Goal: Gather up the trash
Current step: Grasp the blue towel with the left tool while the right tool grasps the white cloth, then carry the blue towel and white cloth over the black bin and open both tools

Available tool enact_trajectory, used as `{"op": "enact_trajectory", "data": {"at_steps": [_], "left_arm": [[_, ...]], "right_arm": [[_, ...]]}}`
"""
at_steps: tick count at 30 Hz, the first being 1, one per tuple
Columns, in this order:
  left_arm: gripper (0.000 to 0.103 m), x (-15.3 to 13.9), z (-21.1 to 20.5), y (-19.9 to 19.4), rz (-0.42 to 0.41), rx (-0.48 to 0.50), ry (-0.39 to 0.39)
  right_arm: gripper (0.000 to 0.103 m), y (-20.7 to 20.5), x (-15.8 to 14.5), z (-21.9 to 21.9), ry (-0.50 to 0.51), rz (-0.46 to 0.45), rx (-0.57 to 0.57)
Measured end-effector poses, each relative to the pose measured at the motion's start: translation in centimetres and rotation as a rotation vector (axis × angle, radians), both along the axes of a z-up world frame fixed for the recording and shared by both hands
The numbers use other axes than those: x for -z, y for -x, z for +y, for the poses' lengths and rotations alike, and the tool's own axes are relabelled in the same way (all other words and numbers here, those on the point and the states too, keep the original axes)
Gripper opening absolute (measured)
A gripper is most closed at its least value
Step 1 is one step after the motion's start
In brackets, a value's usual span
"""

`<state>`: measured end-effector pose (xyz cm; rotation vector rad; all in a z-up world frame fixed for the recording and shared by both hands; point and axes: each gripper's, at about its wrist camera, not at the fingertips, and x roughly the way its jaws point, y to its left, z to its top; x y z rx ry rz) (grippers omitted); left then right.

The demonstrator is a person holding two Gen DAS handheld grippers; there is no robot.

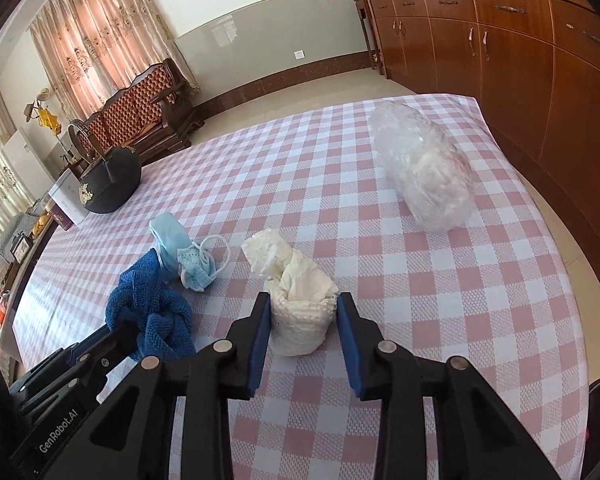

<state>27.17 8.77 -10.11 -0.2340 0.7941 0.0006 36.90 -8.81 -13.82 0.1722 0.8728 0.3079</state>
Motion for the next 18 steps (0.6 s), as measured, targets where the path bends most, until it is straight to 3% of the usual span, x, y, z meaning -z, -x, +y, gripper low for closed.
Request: {"op": "enact_trajectory", "data": {"at_steps": [7, 10, 12, 14, 18], "left_arm": [[0.026, 0.1, -0.2, 0.9, 0.026, -0.001, -0.018], [0.039, 0.1, -0.3, 1.0, 0.017, -0.027, -0.021], [0.059, -0.2, -0.2, 1.1, 0.007, -0.041, -0.020], [0.072, -0.3, -0.2, 1.1, -0.005, -0.060, -0.034], [0.072, -0.1, 0.1, -0.3, 0.010, -0.076, -0.031]], "right_arm": [[0.035, 2.0, -0.2, -1.3, 0.024, 0.007, 0.036], [0.037, 2.3, -0.2, -1.5, 0.021, 0.005, 0.042], [0.039, 2.4, -0.2, -1.6, 0.017, 0.006, 0.046], [0.040, 2.5, -0.2, -1.7, 0.014, 0.004, 0.049], [0.046, 2.4, -0.2, -2.0, -0.001, 0.007, 0.063]]}}
